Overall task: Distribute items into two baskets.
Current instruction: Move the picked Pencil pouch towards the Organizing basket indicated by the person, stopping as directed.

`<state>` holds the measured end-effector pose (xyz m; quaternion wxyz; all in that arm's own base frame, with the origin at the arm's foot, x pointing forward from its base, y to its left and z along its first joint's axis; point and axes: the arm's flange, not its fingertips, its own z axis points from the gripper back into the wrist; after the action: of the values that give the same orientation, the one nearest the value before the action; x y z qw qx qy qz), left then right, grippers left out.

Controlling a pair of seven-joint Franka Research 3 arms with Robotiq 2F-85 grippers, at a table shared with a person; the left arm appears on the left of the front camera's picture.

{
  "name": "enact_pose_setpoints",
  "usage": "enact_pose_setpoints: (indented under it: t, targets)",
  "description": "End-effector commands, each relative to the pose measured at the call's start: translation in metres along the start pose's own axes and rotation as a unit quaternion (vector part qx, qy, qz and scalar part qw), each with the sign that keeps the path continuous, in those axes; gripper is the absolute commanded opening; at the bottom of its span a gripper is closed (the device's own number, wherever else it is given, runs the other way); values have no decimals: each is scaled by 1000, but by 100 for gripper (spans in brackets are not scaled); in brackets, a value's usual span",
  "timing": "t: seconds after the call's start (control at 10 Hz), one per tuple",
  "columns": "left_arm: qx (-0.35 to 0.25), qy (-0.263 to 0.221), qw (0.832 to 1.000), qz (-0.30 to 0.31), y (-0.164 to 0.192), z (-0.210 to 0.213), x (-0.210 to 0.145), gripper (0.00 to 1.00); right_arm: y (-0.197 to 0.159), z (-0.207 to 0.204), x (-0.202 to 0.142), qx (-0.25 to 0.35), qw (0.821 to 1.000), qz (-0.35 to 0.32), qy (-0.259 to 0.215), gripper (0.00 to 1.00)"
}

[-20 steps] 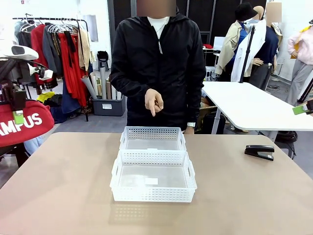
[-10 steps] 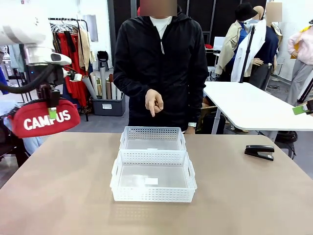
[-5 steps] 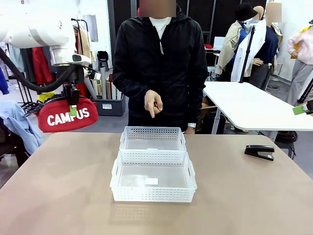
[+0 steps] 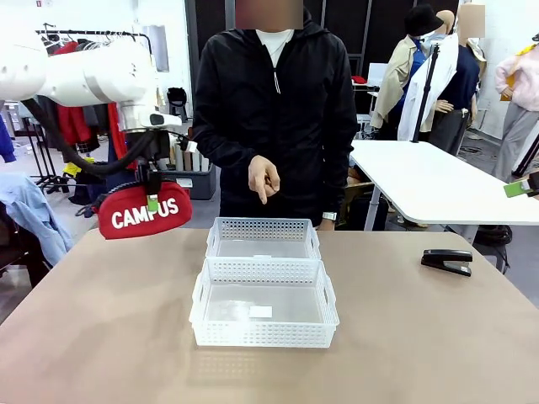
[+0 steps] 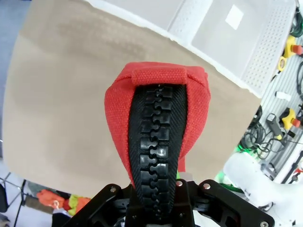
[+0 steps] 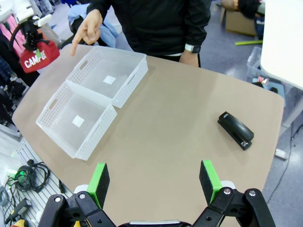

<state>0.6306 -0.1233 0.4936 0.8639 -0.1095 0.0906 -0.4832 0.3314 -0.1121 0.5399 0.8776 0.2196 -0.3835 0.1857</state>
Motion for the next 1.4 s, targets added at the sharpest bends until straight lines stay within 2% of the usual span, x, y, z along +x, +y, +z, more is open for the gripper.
enact_pose_setpoints:
  t: [0.0,0.4,0.6,0.7,0.8,0.9,1.0,1.2,1.3]
  targets:
    - [40,-9,999,-34,1,2,14,0,0,0,1,6,1000,1,-5,100]
    - [27,-40,995,-86,-2,-23,45,0,0,0,1,6,1000,1,-5,100]
    - [27,-44,993,-105,-7,-32,58,0,0,0,1,6,1000,1,-5,100]
    - [6,-36,995,-94,-17,-30,53,0,0,0,1,6,1000,1,-5,100]
    - [3,-25,998,-64,-44,-27,24,0,0,0,1,6,1000,1,-5,100]
    - [31,-19,999,-33,-69,-22,-15,0,0,0,1,6,1000,1,-5,100]
    - [32,-29,999,-20,-90,-18,-55,0,0,0,1,6,1000,1,-5,100]
    - [40,-56,997,-39,-149,-19,-122,0,0,0,1,6,1000,1,-5,100]
    - [76,-69,994,-26,-179,-23,-145,0,0,0,1,6,1000,1,-5,100]
